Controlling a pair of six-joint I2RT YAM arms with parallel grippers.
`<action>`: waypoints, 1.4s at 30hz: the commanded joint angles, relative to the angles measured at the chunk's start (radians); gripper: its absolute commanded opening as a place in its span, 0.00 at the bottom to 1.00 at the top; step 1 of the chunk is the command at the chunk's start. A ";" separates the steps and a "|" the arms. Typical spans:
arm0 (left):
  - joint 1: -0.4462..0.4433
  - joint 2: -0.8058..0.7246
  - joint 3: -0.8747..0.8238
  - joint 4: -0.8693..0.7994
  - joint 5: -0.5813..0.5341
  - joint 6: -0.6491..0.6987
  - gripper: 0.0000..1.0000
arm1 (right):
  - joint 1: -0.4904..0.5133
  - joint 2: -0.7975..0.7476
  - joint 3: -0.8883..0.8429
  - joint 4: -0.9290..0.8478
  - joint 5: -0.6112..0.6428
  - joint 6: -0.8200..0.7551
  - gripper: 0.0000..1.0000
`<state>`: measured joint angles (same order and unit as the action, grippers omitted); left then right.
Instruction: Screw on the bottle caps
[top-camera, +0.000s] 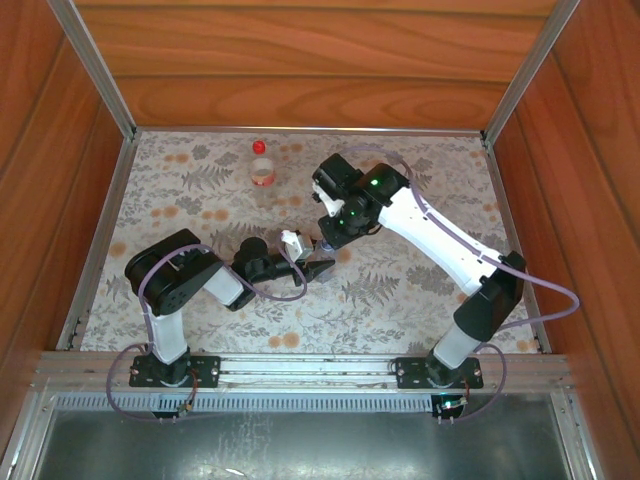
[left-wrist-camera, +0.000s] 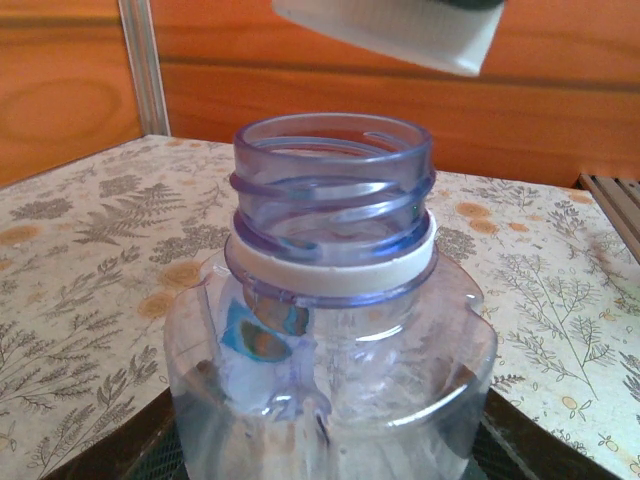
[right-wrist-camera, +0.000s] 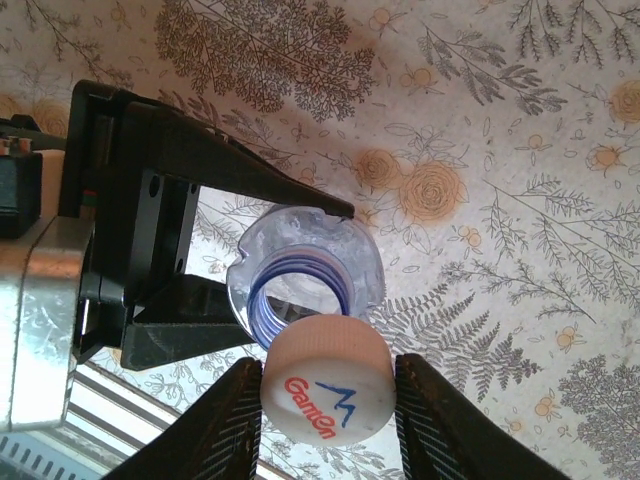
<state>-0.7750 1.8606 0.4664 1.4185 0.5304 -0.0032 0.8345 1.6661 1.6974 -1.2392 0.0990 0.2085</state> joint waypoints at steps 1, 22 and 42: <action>-0.012 0.018 0.015 -0.003 0.028 0.012 0.54 | 0.009 0.036 0.023 -0.030 -0.020 -0.021 0.41; -0.013 0.019 0.017 -0.003 0.042 0.022 0.53 | 0.023 0.124 0.107 -0.081 -0.017 -0.017 0.36; -0.012 0.027 0.017 -0.003 0.042 0.025 0.54 | 0.057 0.191 0.206 -0.156 0.006 -0.023 0.42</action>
<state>-0.7757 1.8664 0.4709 1.4204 0.5514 0.0086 0.8780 1.8484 1.8740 -1.3785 0.1146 0.1902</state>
